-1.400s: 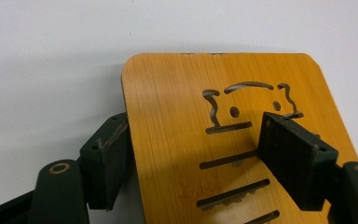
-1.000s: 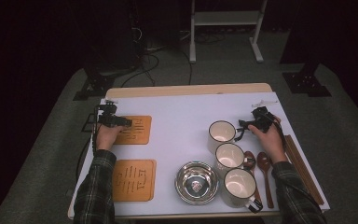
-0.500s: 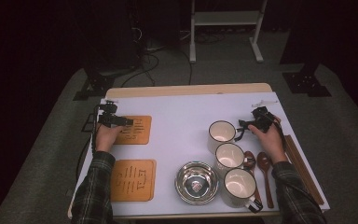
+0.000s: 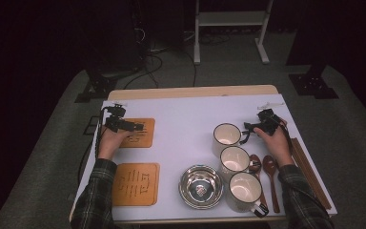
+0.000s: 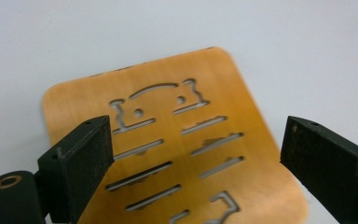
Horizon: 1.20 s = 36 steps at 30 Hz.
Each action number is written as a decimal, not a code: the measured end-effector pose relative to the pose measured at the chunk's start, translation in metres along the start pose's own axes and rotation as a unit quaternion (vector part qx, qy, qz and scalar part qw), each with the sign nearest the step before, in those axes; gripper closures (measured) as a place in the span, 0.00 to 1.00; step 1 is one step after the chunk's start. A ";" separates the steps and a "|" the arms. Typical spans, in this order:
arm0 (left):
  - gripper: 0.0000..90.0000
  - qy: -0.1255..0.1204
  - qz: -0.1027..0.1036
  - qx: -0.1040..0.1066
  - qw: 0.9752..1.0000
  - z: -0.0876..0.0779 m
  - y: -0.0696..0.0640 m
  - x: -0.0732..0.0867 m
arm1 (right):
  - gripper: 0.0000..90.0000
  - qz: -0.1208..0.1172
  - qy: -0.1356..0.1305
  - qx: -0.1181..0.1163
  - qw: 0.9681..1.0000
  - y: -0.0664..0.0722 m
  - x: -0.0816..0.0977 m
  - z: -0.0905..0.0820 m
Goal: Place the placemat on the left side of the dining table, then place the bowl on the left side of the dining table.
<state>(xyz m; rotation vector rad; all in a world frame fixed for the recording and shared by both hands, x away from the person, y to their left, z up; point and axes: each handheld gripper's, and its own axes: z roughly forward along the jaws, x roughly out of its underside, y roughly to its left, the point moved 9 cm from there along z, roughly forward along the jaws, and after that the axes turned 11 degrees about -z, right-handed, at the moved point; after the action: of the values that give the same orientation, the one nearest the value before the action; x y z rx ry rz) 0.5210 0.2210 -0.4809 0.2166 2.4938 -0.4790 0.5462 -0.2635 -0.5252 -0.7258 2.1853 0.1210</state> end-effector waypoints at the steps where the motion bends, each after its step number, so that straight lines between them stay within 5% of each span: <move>1: 0.09 0.001 0.001 -0.001 1.000 -0.001 -0.002 0.000 | 0.20 0.000 0.000 0.000 1.000 0.000 0.000 0.000; 21: 0.02 0.014 0.041 0.015 0.999 -0.011 -0.037 0.015 | 0.20 0.006 0.001 -0.004 1.000 0.000 0.000 0.000; 36: 0.03 0.036 0.072 0.032 0.996 -0.010 -0.077 0.035 | 0.20 0.005 0.001 -0.004 1.000 0.000 0.000 0.000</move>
<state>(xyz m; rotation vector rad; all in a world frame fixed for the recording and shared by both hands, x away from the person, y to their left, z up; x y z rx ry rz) 0.4672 0.1557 -0.4714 0.4422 2.5131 -0.4999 0.5462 -0.2634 -0.5254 -0.7205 2.1910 0.1339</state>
